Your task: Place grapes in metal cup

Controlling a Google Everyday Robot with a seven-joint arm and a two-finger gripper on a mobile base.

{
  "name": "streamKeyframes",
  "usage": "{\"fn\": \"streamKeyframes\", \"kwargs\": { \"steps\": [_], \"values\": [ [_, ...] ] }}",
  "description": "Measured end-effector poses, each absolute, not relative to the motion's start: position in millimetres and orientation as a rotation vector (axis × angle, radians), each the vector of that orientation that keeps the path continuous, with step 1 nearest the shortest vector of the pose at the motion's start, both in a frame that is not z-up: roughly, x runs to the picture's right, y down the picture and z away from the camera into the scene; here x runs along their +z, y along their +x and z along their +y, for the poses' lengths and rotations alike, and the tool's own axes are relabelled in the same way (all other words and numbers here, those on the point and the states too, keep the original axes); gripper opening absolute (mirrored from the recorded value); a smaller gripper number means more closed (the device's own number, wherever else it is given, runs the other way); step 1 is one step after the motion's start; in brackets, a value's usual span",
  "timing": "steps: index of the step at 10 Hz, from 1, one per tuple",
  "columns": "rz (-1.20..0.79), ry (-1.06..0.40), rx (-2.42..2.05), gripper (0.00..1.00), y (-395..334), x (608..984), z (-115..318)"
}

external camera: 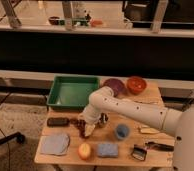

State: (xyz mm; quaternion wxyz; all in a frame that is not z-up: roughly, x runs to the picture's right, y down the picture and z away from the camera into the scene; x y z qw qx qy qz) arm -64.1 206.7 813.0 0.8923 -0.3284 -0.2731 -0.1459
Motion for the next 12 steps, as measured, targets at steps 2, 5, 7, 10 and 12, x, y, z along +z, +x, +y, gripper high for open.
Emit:
{"fn": "streamKeyframes", "kwargs": {
  "steps": [2,5,7,10,12],
  "values": [
    [-0.571,-0.672,-0.304,0.15,-64.5,808.0,204.7],
    [-0.573,-0.661,-0.296,0.14,-61.5,803.1,200.5],
    [-0.575,-0.661,-0.299,0.14,-63.5,803.1,200.5],
    [-0.574,-0.661,-0.300,0.14,-63.2,803.2,200.6],
    [-0.574,-0.662,-0.299,0.14,-62.9,803.2,200.7]
  ]
}}
